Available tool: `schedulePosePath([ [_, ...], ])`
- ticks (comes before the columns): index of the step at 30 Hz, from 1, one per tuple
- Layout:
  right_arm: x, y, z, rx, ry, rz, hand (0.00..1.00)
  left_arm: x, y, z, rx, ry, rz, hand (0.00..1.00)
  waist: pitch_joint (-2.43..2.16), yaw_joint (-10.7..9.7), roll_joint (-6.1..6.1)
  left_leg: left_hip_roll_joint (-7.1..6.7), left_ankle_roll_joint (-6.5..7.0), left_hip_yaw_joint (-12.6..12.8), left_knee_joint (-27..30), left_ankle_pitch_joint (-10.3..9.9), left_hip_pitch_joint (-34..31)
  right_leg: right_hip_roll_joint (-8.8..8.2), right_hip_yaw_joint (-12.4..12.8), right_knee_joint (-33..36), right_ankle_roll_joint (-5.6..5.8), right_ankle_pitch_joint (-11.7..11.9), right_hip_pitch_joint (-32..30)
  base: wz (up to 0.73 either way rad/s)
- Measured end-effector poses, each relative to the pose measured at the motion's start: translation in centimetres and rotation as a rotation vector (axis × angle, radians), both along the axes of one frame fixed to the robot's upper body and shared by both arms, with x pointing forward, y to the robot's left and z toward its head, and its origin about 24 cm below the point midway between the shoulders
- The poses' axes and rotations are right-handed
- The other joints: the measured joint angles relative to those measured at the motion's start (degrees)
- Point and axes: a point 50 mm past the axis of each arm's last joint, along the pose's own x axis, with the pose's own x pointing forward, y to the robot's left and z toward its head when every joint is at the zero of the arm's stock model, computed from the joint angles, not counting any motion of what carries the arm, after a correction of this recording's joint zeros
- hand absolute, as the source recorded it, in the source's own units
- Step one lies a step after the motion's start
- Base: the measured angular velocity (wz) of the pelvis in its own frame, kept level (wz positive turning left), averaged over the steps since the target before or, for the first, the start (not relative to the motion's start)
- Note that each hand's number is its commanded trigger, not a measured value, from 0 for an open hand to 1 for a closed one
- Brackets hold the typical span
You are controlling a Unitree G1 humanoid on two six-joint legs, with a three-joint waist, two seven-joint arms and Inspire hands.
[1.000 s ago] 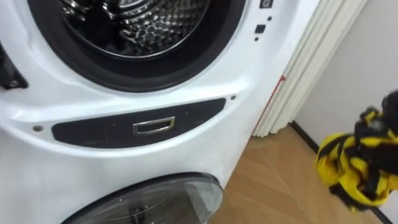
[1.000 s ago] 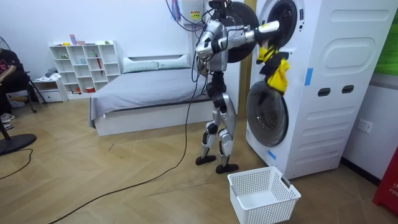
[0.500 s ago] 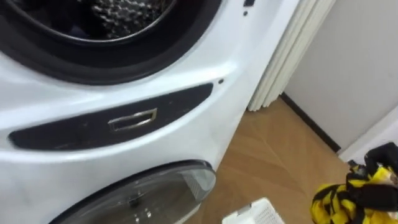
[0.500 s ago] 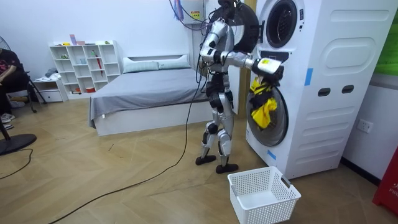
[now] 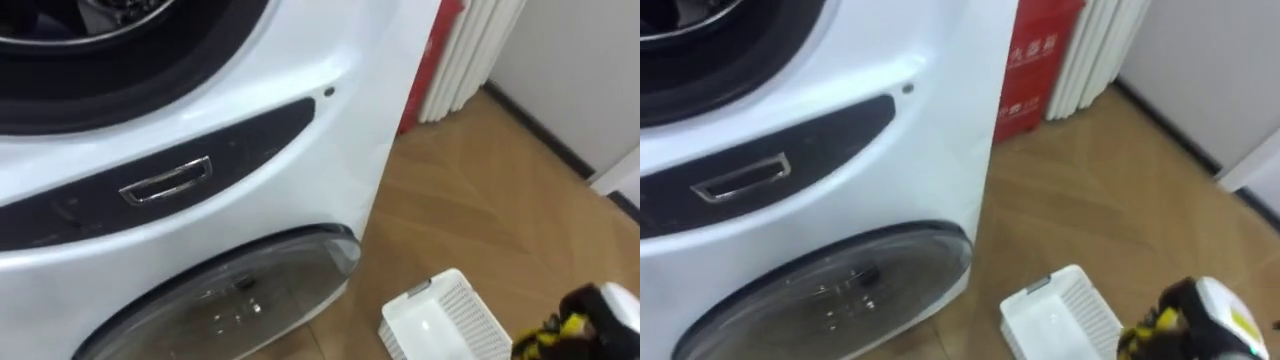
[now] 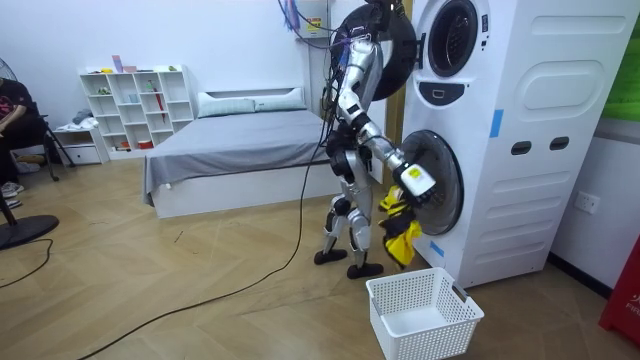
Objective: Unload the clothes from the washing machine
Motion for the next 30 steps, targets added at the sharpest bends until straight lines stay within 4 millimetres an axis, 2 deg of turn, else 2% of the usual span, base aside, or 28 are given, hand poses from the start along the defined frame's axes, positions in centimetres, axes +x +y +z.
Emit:
schedulePosePath([
  [3, -0.7, 0.4, -1.2, 0.015, 0.013, -0.019, 1.0, 0.1, -0.3, -0.1, -0.007, -0.009, 0.009, 0.0, -0.13, 0.45, 0.58, -0.52, 0.08, -0.02, -0.04, 0.62, -1.82, -0.38, 0.13, 0.91, 0.27, -0.03, -2.16, 0.0],
  [6, -0.3, 0.3, -1.3, 0.022, -0.019, -0.05, 1.0, 0.9, -0.5, 0.1, -0.02, -0.046, 0.016, 0.0, -0.17, 0.46, 0.82, -1.07, 0.42, -0.37, 1.02, 1.08, -5.15, -0.9, 0.5, 1.37, 0.9, 0.46, -4.97, 0.06],
  [10, -1.1, 0.4, -2.5, 0.037, -0.015, -0.121, 1.0, 1.2, -1.2, 0.0, -0.047, -0.064, 0.017, 0.0, -0.05, 1.02, 1.13, -1.03, 0.52, -0.74, 1.99, 1.16, -5.97, -1.1, 0.37, 1.35, 0.66, 0.92, -5.27, 0.07],
  [12, -1.4, 0.7, -3.0, 0.046, -0.025, -0.147, 1.0, 1.3, -1.9, -0.1, -0.052, -0.069, 0.014, 0.0, -0.18, 0.93, 1.93, -1.21, 0.89, -1.12, 2.17, 1.01, -6.65, -1.47, -0.15, 1.43, 0.71, 1.15, -5.77, 0.1],
  [15, -1.2, 1.2, -2.9, 0.046, -0.07, -0.146, 1.0, 1.9, -2.8, -0.2, -0.059, -0.093, -0.008, 0.0, -0.11, 0.96, 2.66, -1.81, 1.35, -1.79, 2.75, 1.16, -8.12, -2.05, -0.67, 2.77, 0.89, 1.18, -7.49, 0.07],
  [17, -1.1, 1.5, -2.9, 0.051, -0.097, -0.157, 1.0, 2.4, -2.9, -0.1, -0.06, -0.111, -0.018, 0.0, -0.2, 0.8, 2.93, -1.93, 1.52, -2.37, 3.21, 1.24, -9.06, -2.59, -1.56, 2.99, 0.83, 1.19, -8.3, 0.18],
  [21, -0.7, 1.5, -2.5, 0.06, -0.17, -0.194, 1.0, 2.6, -3.3, -0.1, -0.075, -0.128, -0.02, 0.0, -0.1, 1.0, 3.33, -2.02, 1.76, -2.98, 3.97, 1.4, -10.67, -2.85, -1.7, 3.37, 0.77, 1.12, -9.52, 0.11],
  [28, -0.1, 1.3, -1.7, 0.028, -0.252, -0.238, 1.0, 2.8, -3.7, -0.2, -0.079, -0.132, -0.05, 0.0, -0.14, 1.3, 3.4, -2.58, 1.79, -3.35, 3.94, 1.83, -12.29, -3.19, -1.73, 3.58, 0.85, 1.24, -11.19, 0.03],
  [30, 0.3, 1.2, -1.4, 0.015, -0.281, -0.244, 1.0, 2.8, -3.7, -0.1, -0.079, -0.137, -0.053, 0.0, -0.15, 1.97, 3.51, -2.63, 1.71, -3.18, 3.84, 1.91, -12.33, -3.15, -1.81, 3.55, 0.95, 1.31, -11.3, -0.06],
])
